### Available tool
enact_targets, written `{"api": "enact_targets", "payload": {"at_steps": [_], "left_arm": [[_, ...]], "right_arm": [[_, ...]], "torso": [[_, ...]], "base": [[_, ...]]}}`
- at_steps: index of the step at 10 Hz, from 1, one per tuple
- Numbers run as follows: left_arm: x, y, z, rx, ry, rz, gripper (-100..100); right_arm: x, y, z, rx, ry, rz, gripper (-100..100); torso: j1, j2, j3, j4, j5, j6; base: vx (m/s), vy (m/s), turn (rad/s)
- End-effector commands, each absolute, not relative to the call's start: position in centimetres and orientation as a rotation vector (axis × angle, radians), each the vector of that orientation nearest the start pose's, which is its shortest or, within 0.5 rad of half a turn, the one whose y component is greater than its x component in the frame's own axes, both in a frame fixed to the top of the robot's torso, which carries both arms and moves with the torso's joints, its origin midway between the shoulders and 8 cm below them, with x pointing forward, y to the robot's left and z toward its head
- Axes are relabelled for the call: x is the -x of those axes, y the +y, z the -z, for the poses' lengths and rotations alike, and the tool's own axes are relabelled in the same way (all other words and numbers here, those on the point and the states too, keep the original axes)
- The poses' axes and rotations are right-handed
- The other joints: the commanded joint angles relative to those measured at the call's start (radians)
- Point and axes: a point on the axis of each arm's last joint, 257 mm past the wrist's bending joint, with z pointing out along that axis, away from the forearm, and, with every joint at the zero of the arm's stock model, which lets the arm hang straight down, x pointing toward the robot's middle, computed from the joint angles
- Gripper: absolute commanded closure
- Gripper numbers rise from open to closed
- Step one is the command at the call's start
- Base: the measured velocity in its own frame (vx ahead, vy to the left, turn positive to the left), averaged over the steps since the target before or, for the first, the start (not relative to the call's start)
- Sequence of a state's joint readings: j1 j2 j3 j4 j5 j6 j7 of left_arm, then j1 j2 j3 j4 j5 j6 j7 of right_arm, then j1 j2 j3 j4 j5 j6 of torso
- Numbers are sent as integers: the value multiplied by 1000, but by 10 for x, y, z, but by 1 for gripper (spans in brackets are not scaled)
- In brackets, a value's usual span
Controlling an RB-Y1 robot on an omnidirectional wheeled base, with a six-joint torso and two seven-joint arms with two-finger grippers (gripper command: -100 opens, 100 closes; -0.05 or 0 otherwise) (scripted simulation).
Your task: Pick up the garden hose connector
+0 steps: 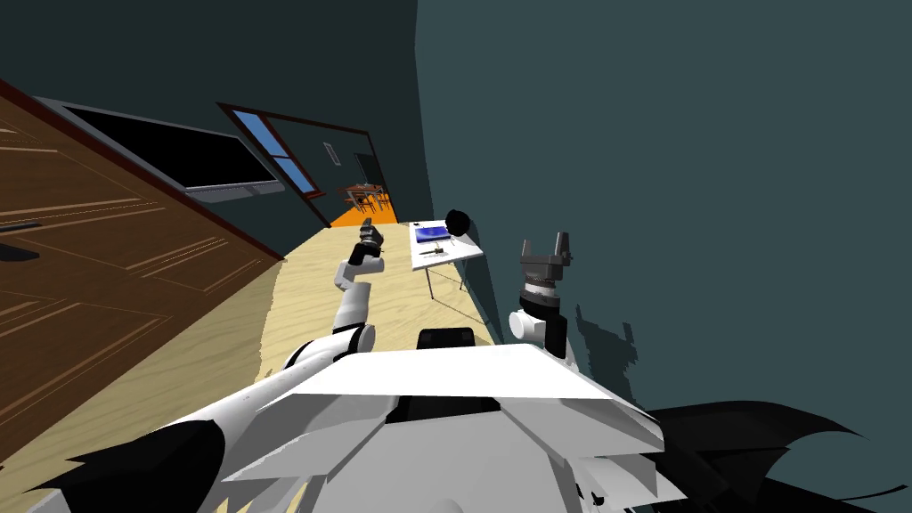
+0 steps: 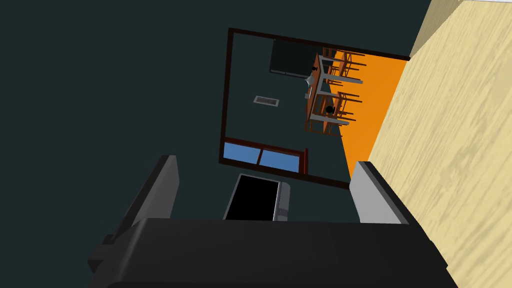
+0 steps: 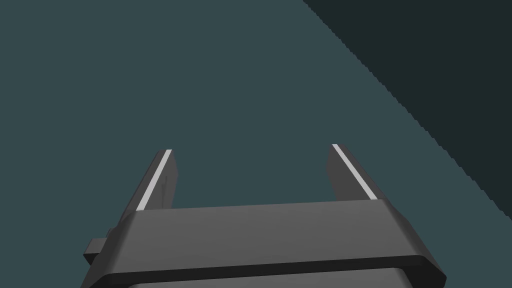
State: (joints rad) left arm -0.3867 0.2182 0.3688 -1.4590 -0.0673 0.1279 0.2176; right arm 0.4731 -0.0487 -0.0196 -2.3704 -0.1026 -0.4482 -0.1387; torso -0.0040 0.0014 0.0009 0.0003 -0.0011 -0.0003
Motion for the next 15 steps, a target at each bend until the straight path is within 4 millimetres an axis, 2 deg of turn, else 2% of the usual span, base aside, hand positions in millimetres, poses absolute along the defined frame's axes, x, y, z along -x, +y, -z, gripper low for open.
{"api": "enact_targets", "payload": {"at_steps": [1,2,6,7,8,9,11,12,13,14,15], "left_arm": [[-621,422,68,1235,852,1112,-100],[-631,428,72,1292,857,1097,-100],[-653,434,88,1412,876,1068,-100],[-658,432,99,1446,895,1058,-100],[-663,435,98,1480,892,1050,-100],[-667,432,110,1516,913,1038,-100],[-675,431,112,1568,923,1025,-100],[-675,430,123,1588,935,1014,-100],[-682,428,122,1627,941,1006,-100],[-681,427,136,1657,959,988,-100],[-687,424,133,1690,964,982,-100]], "right_arm": [[-333,-285,-64,-679,513,-1509,0],[-333,-285,-64,-679,513,-1509,0],[-333,-285,-64,-679,513,-1509,0],[-333,-285,-64,-679,513,-1509,0],[-333,-285,-64,-679,513,-1509,0],[-333,-285,-64,-679,513,-1509,0],[-333,-285,-64,-679,513,-1509,0],[-333,-285,-64,-679,513,-1509,0],[-333,-285,-64,-679,513,-1509,0],[-333,-285,-64,-679,513,-1509,0],[-333,-285,-64,-679,513,-1509,0]], "torso": [[0,0,0,0,0,0],[2,-1,0,0,0,0],[0,0,0,0,0,0],[-1,-1,0,0,0,0],[0,-1,-1,0,0,0],[-1,-1,-1,0,0,0],[3,-2,-1,0,1,0],[2,-2,-1,0,0,0],[2,-2,-1,-1,0,0],[0,-2,-1,0,0,0],[1,-2,-1,-1,0,0]], "base": [[-13,-30,5],[-20,-51,-22],[-26,-66,-21],[-5,-57,-8],[-13,-69,-36],[-6,-53,-13],[4,-24,-16],[1,-42,-19],[4,-65,-31],[-4,-53,-18],[1,-58,-40]]}}
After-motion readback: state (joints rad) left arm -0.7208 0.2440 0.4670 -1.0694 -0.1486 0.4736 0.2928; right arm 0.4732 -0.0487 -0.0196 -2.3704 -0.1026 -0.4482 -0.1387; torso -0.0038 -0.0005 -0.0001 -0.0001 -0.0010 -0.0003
